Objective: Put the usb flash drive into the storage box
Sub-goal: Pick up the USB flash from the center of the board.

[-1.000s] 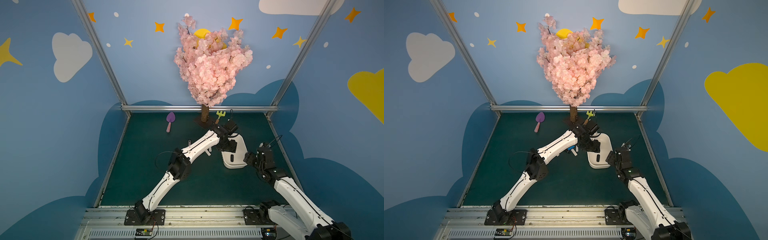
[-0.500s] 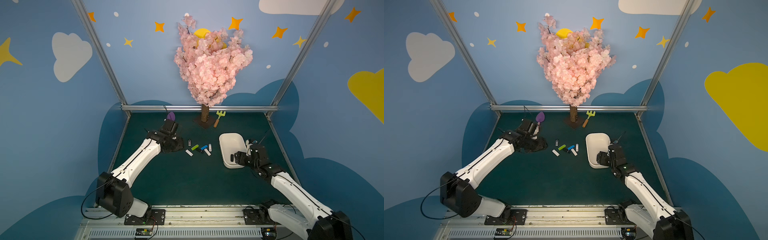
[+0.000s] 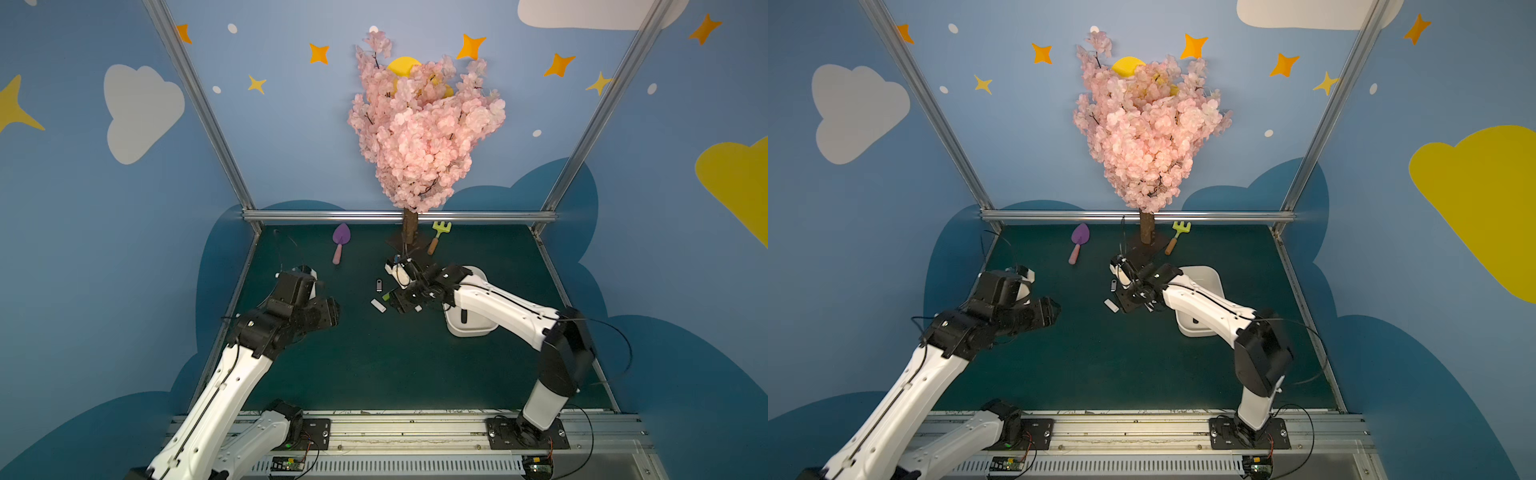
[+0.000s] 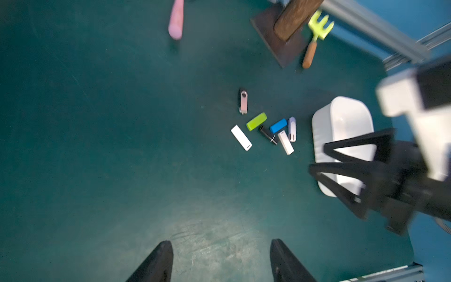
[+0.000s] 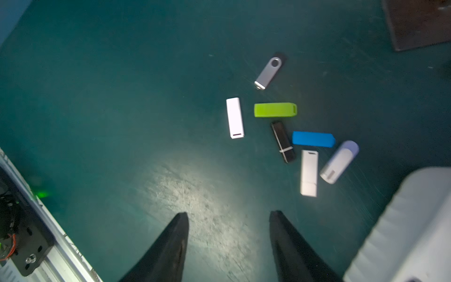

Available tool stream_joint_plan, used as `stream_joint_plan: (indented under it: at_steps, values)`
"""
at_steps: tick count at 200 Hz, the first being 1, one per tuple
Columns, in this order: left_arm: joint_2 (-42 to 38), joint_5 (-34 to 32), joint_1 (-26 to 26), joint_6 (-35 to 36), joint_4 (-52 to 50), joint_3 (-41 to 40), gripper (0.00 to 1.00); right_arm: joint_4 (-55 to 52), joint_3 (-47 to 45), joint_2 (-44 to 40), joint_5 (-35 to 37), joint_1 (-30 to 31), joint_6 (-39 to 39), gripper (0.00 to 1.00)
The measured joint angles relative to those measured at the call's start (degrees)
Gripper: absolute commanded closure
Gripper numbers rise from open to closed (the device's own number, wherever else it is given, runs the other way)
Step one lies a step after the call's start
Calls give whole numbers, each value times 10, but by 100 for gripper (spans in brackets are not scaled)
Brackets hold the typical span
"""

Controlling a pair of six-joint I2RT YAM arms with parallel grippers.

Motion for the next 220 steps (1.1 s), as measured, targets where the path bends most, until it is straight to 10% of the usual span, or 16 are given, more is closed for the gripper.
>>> stream_joint_plan:
  at_steps: [87,220]
  values:
    - [-61,-19,5,11,-10,-43,32,-178,341,323,40,16,-83,50]
    - [-42,-8,5,13,-6,-43,32,-217,388,369,70,16,-111,54]
